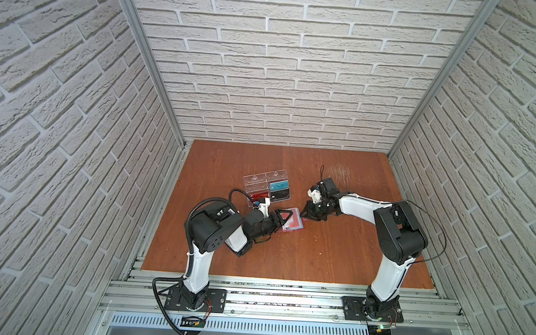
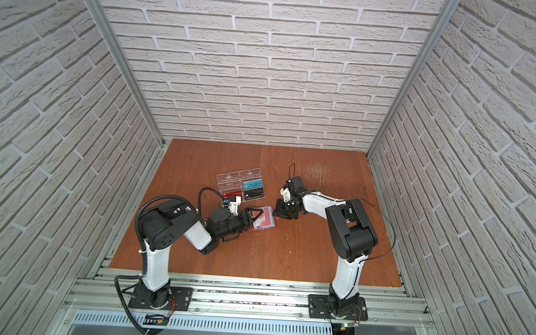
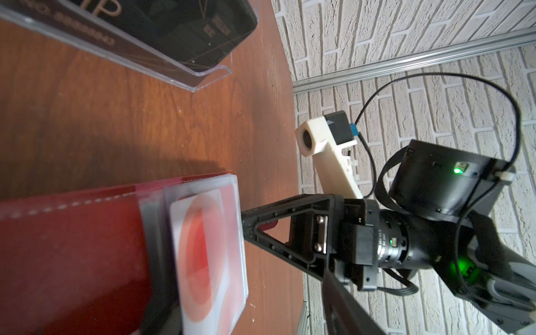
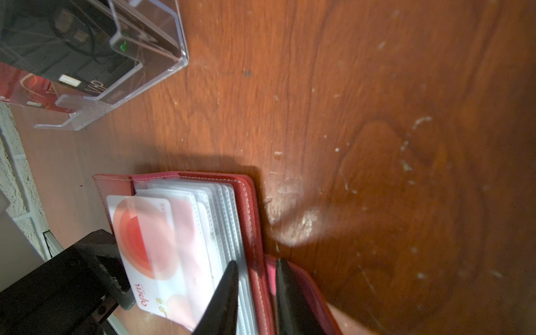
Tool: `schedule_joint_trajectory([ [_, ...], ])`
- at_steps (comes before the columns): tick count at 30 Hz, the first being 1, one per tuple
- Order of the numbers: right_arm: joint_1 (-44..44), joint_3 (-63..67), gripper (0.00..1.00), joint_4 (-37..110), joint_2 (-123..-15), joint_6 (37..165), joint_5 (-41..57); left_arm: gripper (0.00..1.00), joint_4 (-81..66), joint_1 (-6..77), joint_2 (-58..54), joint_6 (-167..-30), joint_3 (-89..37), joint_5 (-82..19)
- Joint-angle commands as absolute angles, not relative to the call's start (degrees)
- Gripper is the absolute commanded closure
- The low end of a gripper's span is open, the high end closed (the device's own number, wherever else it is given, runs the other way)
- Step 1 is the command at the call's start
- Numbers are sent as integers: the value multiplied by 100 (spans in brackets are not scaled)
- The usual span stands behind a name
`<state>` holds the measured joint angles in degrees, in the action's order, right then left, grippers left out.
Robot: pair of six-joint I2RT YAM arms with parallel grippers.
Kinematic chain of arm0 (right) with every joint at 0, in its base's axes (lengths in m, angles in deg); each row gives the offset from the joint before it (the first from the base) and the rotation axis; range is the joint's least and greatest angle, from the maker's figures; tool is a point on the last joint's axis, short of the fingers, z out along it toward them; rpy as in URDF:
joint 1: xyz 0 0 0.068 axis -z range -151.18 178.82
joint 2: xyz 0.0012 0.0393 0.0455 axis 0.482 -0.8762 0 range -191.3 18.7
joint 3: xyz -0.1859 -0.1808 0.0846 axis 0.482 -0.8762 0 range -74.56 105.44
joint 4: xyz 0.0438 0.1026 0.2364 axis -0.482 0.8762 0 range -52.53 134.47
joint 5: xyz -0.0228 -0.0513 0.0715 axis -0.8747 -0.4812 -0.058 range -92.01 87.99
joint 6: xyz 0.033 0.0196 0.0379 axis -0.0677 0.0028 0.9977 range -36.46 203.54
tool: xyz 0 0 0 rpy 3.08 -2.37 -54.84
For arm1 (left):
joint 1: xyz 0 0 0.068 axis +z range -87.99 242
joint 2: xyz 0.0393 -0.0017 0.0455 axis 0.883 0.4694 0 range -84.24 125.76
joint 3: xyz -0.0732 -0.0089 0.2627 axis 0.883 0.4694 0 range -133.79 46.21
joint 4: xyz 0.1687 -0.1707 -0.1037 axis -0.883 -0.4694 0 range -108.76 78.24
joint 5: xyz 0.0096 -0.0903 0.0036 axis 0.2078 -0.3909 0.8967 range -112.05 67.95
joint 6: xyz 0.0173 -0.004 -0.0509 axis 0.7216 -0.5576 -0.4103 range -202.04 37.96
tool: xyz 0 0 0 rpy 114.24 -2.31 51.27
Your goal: Take the credit cards out of the card holder
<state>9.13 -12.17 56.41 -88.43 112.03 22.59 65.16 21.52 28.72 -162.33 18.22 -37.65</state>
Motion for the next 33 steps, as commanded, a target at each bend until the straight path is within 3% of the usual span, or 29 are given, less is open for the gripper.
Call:
schedule_joint_trajectory([
  [1, 851, -1374, 75, 5856, -8935, 11148, 2273, 38, 6578, 2193, 2777, -15858, 1914, -3839],
  [17, 851, -1417, 77, 5830, -8923, 11140, 2291, 54, 6515, 2281, 2936, -15616, 1923, -4041],
  [33, 858, -1442, 76, 5804, -8894, 11149, 2305, 81, 6230, 2384, 2901, -15378, 1984, -4139],
])
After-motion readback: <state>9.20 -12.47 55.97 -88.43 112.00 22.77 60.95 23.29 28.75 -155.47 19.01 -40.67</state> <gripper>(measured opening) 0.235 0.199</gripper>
